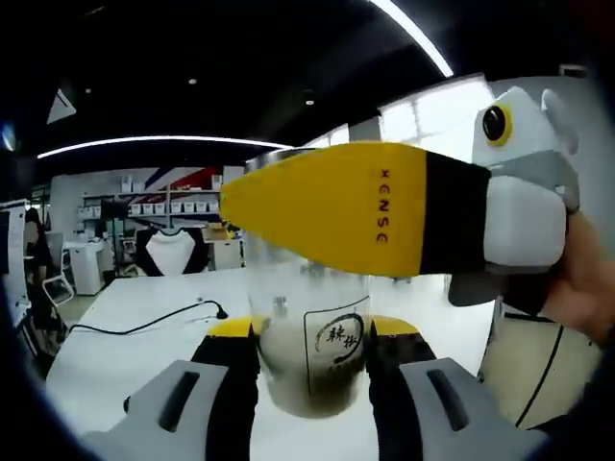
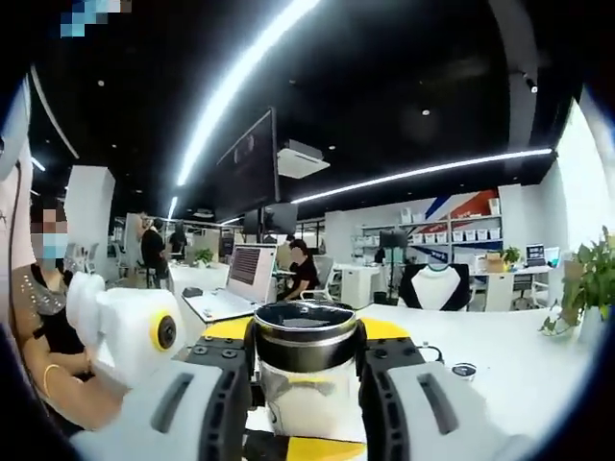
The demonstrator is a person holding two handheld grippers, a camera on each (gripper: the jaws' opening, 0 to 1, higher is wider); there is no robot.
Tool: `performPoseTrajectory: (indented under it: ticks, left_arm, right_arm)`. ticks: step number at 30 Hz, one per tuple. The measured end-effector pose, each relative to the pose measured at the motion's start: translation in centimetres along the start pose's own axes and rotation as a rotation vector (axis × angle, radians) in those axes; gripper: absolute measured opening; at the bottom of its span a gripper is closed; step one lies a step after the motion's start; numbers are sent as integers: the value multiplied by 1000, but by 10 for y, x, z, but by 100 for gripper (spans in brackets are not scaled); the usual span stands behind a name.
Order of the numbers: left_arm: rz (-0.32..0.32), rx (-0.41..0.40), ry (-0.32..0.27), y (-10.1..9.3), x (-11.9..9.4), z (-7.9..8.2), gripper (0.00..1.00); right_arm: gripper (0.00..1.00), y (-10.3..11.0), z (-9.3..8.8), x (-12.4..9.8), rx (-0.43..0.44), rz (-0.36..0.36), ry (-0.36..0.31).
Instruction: Rotate the seasoning bottle until the label or dispensing opening points toward the visible target arrow and the bottle remains upright within the marked orientation range
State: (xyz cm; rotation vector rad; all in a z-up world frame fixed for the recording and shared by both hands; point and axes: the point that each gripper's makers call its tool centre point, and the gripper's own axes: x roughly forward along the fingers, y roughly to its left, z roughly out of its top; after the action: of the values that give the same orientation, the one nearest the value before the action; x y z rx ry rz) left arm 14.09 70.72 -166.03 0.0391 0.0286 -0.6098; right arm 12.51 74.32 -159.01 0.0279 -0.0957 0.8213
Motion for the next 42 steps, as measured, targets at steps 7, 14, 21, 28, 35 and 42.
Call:
performPoseTrajectory:
  ticks: [7,14,21,28,35,42]
  left_arm:
    - [7,-2,12,-1,-1,-6,45]
    - [-7,2,14,-1,-1,-9,45]
    - [-40,33,43,2,-5,-15,51]
    - [3,31,64,22,-15,-21,60]
    - [91,49,60,53,-36,-13,81]
    - [151,72,73,78,-64,-12,100]
  right_arm:
    - [39,-7,-6,-1,35,-11,21]
    - [38,-15,-11,-2,120,41,29]
    - [38,-21,-22,1,133,45,59]
    - [38,-26,-30,8,120,57,78]
    - [38,-41,-50,11,134,43,112]
    - [38,-57,-74,18,120,25,144]
